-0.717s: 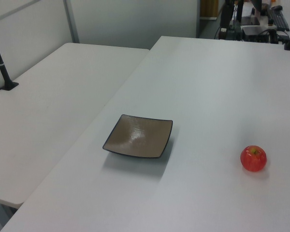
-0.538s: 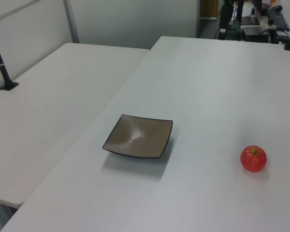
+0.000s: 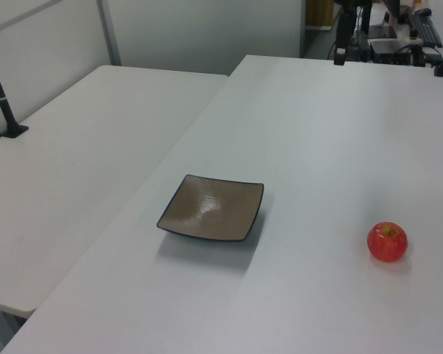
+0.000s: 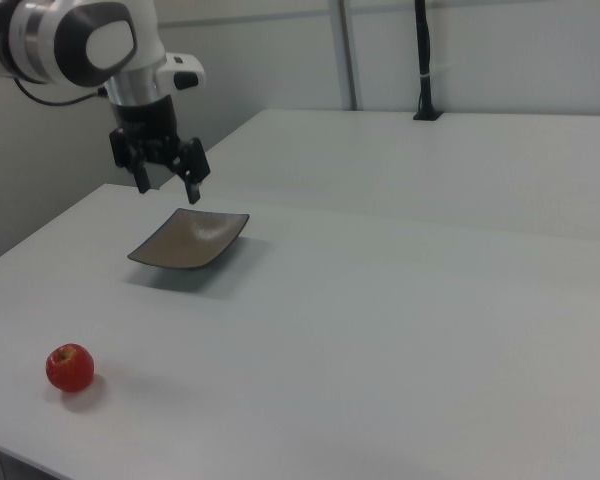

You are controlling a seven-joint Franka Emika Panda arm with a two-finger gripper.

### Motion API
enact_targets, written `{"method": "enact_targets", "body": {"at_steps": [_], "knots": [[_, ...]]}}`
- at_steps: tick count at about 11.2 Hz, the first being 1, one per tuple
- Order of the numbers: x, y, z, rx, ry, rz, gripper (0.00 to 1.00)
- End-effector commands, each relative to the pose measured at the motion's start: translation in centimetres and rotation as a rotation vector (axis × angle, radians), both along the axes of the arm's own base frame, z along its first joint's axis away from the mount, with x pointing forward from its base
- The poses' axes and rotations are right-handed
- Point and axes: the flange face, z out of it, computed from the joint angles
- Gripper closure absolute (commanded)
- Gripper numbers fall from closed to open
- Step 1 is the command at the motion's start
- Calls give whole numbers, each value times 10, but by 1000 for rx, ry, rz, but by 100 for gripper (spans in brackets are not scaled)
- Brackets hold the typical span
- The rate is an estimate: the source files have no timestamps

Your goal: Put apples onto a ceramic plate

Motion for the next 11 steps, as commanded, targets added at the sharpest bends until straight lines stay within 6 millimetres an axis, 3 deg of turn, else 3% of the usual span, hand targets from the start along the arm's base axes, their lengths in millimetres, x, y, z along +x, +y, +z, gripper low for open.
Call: {"method": "enact_targets", "body": {"at_steps": [1,2,3,5,6,9,11], "knots": [[-31,24,-19,-2,129,69,0],[-49,34,-18,-12,195,101,0],[-69,57,-28,-31,244,154,0],[-122,111,-58,-98,298,194,0],[-135,124,-70,-123,321,164,0],[-171,176,-144,-156,350,136,0],[-184,197,-190,-163,277,100,0]]}}
